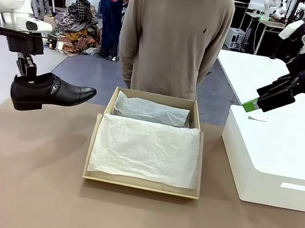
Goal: Pack the shoes into the box.
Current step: Place the other shoe of the Shoes into the Shoes Box.
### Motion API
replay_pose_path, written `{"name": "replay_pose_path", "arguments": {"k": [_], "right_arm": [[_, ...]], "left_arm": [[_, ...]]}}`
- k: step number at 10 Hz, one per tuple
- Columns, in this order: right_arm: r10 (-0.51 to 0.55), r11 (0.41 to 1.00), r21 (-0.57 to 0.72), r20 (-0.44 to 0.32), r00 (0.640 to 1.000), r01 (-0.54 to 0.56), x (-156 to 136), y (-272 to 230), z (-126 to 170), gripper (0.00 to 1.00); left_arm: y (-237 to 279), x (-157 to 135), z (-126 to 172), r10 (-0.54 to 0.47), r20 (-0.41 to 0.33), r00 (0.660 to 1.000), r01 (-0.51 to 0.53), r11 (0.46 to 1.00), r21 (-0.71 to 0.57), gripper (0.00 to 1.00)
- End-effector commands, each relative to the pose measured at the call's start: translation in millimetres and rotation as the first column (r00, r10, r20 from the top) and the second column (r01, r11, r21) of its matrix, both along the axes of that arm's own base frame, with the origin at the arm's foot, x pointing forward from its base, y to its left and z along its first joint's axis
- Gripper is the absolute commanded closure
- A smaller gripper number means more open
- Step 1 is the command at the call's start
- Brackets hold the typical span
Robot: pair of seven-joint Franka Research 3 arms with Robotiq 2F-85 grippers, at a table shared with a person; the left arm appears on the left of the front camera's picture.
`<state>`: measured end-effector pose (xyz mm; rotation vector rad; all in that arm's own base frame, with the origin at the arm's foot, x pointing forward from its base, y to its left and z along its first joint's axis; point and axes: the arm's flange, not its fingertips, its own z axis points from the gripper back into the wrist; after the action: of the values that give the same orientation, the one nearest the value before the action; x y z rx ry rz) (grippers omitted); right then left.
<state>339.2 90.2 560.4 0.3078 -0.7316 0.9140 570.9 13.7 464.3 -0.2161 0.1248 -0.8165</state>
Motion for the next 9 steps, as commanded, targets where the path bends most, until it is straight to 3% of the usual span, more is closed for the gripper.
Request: {"name": "replay_pose_path", "arguments": {"k": [1,3,4,6,8,9], "right_arm": [[0.0,1.0,0.005,0.005,1.0,0.0,0,0,0,0.0],[0.0,1.0,0.005,0.005,1.0,0.0,0,0,0,0.0],[0.0,1.0,0.005,0.005,1.0,0.0,0,0,0,0.0],[0.0,1.0,0.005,0.005,1.0,0.0,0,0,0,0.0],[0.0,1.0,0.005,0.005,1.0,0.0,0,0,0,0.0],[0.0,1.0,0.005,0.005,1.0,0.0,0,0,0,0.0]], "left_arm": [[-18,-13,14,0.228,0.021,0.973,-0.228,0.973,0.019,1.0],[-51,-25,28,0.453,-0.015,0.891,-0.453,0.891,0.022,1.0],[-67,-29,36,0.536,0.015,0.844,-0.536,0.843,0.043,1.0],[-98,-35,53,0.649,0.044,0.759,-0.651,0.757,0.058,1.0],[-129,-41,65,0.709,0.106,0.697,-0.717,0.688,0.11,1.0],[-141,-40,69,0.722,0.12,0.681,-0.732,0.67,0.121,1.0]]}}
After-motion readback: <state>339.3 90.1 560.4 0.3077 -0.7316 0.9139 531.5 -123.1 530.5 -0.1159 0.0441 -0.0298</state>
